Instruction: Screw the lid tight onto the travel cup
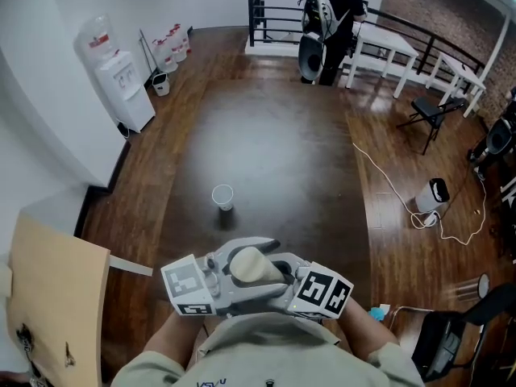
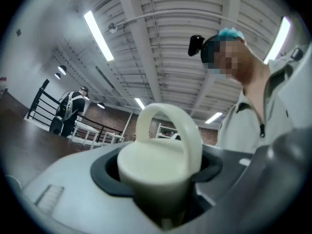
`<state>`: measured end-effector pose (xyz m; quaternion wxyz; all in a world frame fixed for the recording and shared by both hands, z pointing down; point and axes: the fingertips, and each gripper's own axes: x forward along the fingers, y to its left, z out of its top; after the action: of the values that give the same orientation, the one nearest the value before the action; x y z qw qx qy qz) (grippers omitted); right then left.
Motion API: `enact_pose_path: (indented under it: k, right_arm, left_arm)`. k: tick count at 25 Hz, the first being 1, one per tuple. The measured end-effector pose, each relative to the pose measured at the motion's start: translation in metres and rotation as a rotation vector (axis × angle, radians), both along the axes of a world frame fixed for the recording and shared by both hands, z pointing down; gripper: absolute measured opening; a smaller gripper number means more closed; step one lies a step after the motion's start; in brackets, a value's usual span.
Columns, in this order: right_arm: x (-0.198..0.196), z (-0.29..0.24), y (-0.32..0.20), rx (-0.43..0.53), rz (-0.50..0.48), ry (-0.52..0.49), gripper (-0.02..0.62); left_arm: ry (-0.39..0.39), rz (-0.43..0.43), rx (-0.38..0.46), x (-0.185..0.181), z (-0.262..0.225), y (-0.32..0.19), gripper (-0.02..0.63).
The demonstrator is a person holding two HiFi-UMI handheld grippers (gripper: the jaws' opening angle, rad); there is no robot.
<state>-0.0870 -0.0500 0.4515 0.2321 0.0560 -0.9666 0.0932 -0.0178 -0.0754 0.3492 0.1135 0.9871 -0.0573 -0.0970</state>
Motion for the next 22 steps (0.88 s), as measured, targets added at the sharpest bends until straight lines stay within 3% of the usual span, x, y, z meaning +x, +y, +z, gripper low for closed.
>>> enact_pose_path:
  k: [3,9,12,16,22]
  right_arm:
    - [0.0,-0.002,-0.002,-0.003,0.026,-0.024,0.302]
    - [0.007,-0.004,-0.022,0.007,0.179,-0.045,0.302]
    - [0.011,-0.004,-0.028,0.021,0.226,-0.044,0.302]
    - [0.008,-0.009,-0.018,-0.019,0.145,-0.096,0.302]
    - [0.002,-0.03,0.027,-0.165,-0.184,-0.223,0.301]
  left_arm:
    - [0.003,-0.007,0.011,0.002,-0.005,-0.001,0.316]
    - [0.024,-0.197,0.029,-0.017,-0.013,-0.021,0.334]
    - [0.01,-0.214,0.04,-0.016,-0.012,-0.023,0.324]
    - [0.037,-0.105,0.035,-0.014,-0.016,-0.015,0.303]
    - [0.126,0.271,0.017,-0.014,-0.03,0.015,0.307]
